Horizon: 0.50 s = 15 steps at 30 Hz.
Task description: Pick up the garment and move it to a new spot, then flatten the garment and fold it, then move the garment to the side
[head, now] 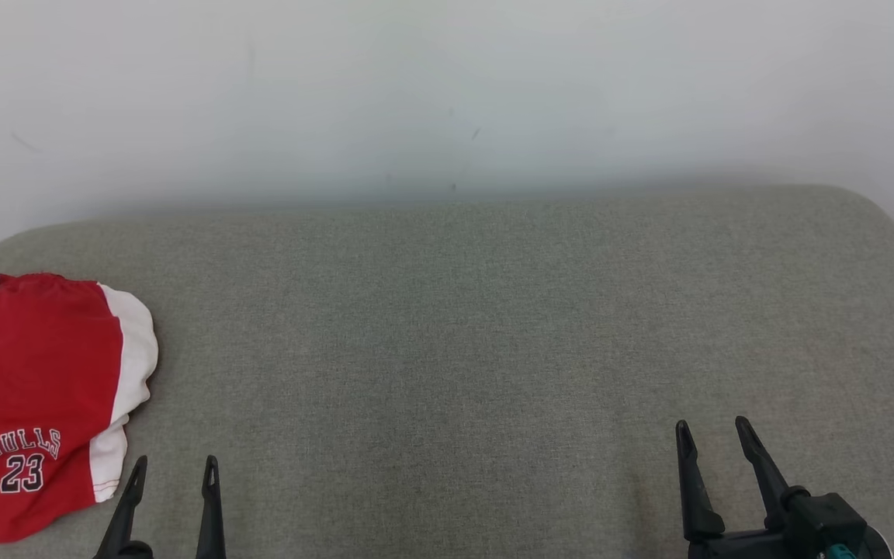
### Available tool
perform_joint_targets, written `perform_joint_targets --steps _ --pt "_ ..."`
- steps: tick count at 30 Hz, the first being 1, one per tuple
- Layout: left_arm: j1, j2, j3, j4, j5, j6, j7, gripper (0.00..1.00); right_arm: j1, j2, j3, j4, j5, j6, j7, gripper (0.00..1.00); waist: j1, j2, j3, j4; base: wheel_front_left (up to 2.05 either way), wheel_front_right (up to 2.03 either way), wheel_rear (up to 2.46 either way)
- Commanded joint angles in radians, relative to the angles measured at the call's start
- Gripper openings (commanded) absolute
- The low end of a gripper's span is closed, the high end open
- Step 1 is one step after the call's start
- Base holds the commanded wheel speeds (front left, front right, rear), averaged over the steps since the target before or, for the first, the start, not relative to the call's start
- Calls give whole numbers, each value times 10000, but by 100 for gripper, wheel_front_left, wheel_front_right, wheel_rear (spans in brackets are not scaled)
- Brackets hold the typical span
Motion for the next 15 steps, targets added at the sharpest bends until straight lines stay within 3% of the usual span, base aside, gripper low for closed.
perform_joint_targets --steps 1,15 --pt "80 -10 35 46 54 -5 -35 100 20 9 8 21 -4 -21 -49 100 0 0 -10 4 0 0 0" --pt "-19 -24 53 200 -383 23 436 100 -81 9 5 351 176 -21 -30 100 0 0 -111 -3 0 0 0"
